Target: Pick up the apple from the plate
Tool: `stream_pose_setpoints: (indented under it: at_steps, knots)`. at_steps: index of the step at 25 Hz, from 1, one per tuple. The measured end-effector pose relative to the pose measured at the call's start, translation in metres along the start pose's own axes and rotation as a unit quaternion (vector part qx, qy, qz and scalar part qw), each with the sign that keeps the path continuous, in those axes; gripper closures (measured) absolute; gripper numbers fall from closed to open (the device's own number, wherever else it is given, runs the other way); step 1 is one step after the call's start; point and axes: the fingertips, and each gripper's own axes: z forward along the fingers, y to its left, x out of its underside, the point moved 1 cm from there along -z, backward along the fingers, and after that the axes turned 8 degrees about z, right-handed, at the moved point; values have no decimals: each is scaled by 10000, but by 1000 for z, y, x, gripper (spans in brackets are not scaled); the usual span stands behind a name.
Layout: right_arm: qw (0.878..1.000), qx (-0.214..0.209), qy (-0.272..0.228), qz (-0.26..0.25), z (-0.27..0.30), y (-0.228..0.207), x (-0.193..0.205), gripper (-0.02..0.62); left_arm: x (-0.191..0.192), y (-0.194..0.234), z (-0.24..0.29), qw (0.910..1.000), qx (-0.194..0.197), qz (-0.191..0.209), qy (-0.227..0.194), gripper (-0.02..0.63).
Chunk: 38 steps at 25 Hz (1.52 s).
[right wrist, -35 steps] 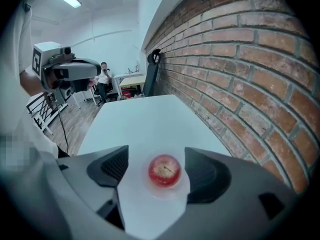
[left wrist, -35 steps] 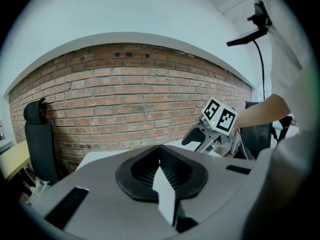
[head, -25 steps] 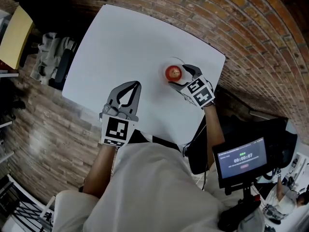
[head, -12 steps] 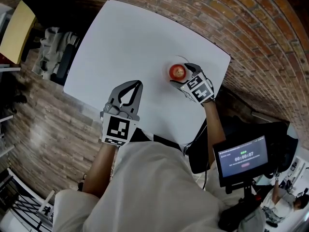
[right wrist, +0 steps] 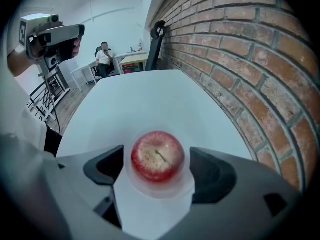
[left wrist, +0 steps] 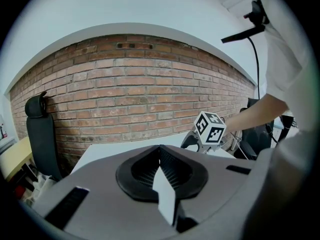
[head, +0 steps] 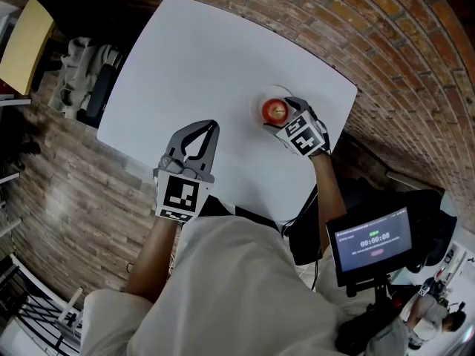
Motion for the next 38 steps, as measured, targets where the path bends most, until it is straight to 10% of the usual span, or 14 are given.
stream_pose_setpoints:
  at_steps: [38]
  knots:
    - [9991,282,228,234,4,-5,11,239,0,2,0,10000,-2,-37,-6,600]
